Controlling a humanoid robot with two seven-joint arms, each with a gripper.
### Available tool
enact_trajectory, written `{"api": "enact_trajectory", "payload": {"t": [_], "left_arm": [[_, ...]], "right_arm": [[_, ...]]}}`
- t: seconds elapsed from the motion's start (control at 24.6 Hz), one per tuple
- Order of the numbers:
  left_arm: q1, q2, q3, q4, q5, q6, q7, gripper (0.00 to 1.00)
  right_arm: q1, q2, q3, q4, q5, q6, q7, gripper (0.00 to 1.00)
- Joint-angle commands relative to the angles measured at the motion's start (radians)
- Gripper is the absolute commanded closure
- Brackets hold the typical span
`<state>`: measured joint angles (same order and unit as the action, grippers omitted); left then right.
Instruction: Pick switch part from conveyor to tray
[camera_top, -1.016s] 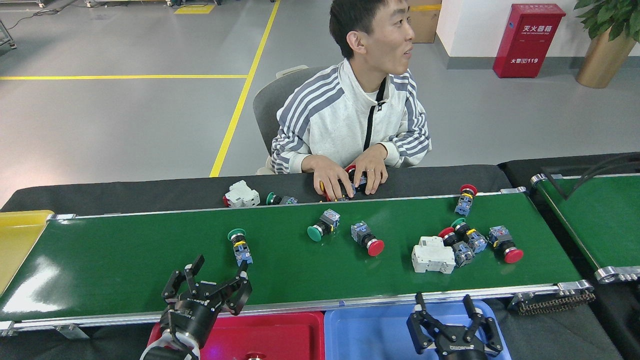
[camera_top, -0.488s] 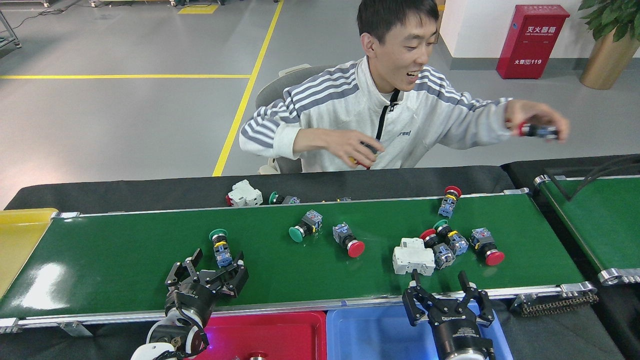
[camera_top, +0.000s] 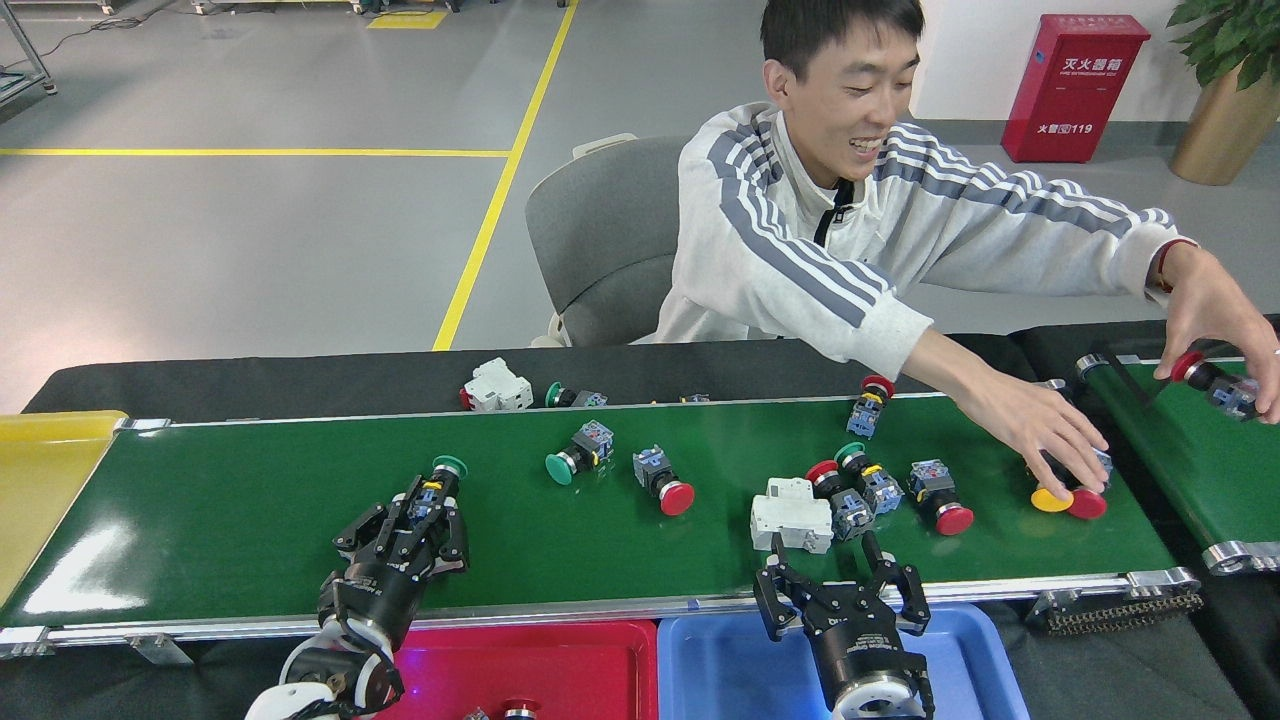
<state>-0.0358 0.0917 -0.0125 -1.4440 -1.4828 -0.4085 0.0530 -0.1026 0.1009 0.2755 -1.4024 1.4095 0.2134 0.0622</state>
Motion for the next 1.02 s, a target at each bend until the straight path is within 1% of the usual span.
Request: {"api": "enact_trajectory", "payload": {"t": [0.0, 0.04, 0.08, 0.12, 0.16, 0.2, 0.24, 0.33, 0.37, 0.41, 0.45, 0.49, 0.53, 0.57, 0.65, 0.77, 0.85, 0.98], "left_arm": [[0.092, 0.023, 0.002, -0.142, -0.001, -0.237, 0.005, 0.98], [0.145, 0.037, 0.002, -0.188, -0.001, -0.316, 0.002, 0.95], [0.217, 0.059, 0.005, -0.243, -0.001, -0.377, 0.002, 0.87], [0.272, 0.062, 0.009, -0.277, -0.001, -0.377, 0.002, 0.67], [0.300, 0.059, 0.011, -0.289, -0.001, -0.377, 0.002, 0.44], [0.321, 0.054, 0.014, -0.294, -0.002, -0.377, 0.002, 0.06], [0.326, 0.046, 0.019, -0.296, -0.001, -0.377, 0.004, 0.00], [0.326, 0.036, 0.028, -0.289, 0.001, -0.377, 0.004, 0.00], [0.326, 0.036, 0.037, -0.289, 0.006, -0.362, 0.005, 0.00], [0.329, 0.031, 0.063, -0.292, 0.007, -0.339, 0.005, 0.00], [0.330, 0.026, 0.088, -0.294, 0.007, -0.322, 0.011, 0.00], [0.332, 0.005, 0.129, -0.294, 0.007, -0.293, 0.014, 0.00], [0.329, -0.023, 0.178, -0.288, 0.006, -0.250, 0.014, 0.00], [0.323, -0.033, 0.226, -0.282, 0.004, -0.207, 0.014, 0.00], [0.318, -0.035, 0.321, -0.280, 0.004, -0.147, 0.014, 0.00], [0.318, -0.033, 0.439, -0.262, 0.004, -0.136, 0.014, 0.00], [0.316, -0.032, 0.465, -0.253, 0.006, -0.138, 0.014, 0.00], [0.313, -0.030, 0.463, -0.248, 0.007, -0.144, 0.014, 0.00]], "right_arm": [[-0.049, 0.023, 0.013, 0.033, 0.002, 0.003, 0.001, 0.01], [-0.065, 0.033, 0.013, 0.054, 0.002, 0.003, 0.001, 0.01], [-0.083, 0.045, 0.013, 0.082, 0.002, 0.003, 0.001, 0.02], [-0.098, 0.051, 0.013, 0.103, 0.002, 0.003, 0.001, 0.02], [-0.105, 0.051, 0.013, 0.114, 0.002, 0.003, 0.001, 0.03], [-0.108, 0.051, 0.014, 0.123, 0.002, 0.001, -0.001, 0.12], [-0.112, 0.046, 0.017, 0.128, 0.003, -0.002, 0.001, 0.29], [-0.131, 0.034, 0.050, 0.138, 0.003, -0.002, 0.010, 0.66], [-0.140, 0.023, 0.062, 0.149, 0.003, -0.002, 0.022, 0.81], [-0.146, 0.017, 0.065, 0.158, 0.002, -0.002, 0.030, 0.90], [-0.149, 0.017, 0.065, 0.160, 0.000, -0.003, 0.030, 0.94], [-0.149, 0.017, 0.065, 0.160, -0.001, -0.005, 0.030, 0.98], [-0.149, 0.017, 0.067, 0.160, -0.003, -0.006, 0.030, 0.98], [-0.151, 0.019, 0.067, 0.158, -0.003, -0.006, 0.030, 0.98], [-0.152, 0.020, 0.067, 0.152, -0.006, -0.008, 0.030, 0.99], [-0.152, 0.019, 0.067, 0.134, -0.007, -0.011, 0.022, 0.99], [-0.146, 0.016, 0.065, 0.099, -0.007, -0.012, 0.013, 0.99], [-0.111, 0.003, 0.062, -0.033, -0.009, -0.037, -0.025, 0.99]]}}
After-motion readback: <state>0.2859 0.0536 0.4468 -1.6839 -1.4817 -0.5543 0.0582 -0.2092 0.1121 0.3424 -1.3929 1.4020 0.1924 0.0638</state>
